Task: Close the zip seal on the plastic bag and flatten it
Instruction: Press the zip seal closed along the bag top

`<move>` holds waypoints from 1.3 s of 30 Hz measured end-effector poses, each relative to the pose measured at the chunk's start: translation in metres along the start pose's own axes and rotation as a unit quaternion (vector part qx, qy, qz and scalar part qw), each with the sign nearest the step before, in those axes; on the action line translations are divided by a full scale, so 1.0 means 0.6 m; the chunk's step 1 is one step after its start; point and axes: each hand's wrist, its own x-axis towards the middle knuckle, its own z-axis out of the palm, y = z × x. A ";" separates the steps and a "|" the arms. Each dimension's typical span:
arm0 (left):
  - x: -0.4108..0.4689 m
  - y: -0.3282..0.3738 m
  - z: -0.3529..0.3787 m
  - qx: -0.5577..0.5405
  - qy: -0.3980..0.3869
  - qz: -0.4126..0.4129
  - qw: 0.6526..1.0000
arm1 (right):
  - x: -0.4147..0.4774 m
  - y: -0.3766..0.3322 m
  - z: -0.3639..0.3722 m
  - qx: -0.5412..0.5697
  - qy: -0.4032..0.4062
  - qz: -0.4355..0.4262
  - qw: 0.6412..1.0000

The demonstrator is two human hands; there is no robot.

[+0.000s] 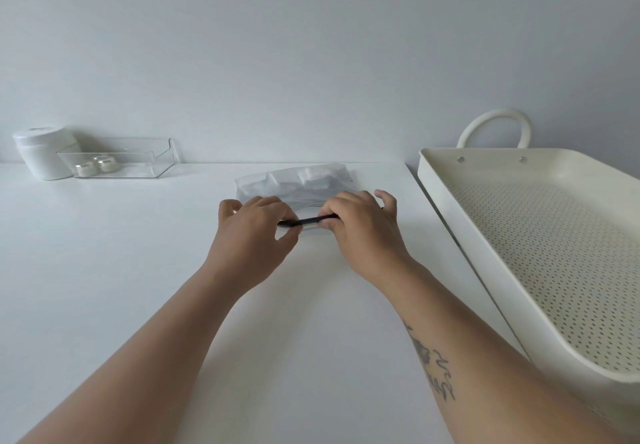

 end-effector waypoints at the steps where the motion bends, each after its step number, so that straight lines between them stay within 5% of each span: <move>1: 0.001 -0.001 -0.002 0.008 0.003 0.007 1.000 | 0.000 0.003 0.001 0.001 0.003 0.005 1.000; 18: 0.001 -0.019 -0.026 -0.040 0.003 -0.041 0.998 | 0.002 0.033 -0.002 0.016 0.022 0.078 0.997; 27: -0.001 -0.026 -0.020 -0.096 -0.017 -0.045 0.994 | -0.005 -0.013 0.006 0.056 -0.005 -0.024 0.998; 39: -0.001 -0.027 -0.022 -0.124 -0.018 -0.045 0.991 | 0.000 0.019 0.003 0.077 0.005 0.055 0.996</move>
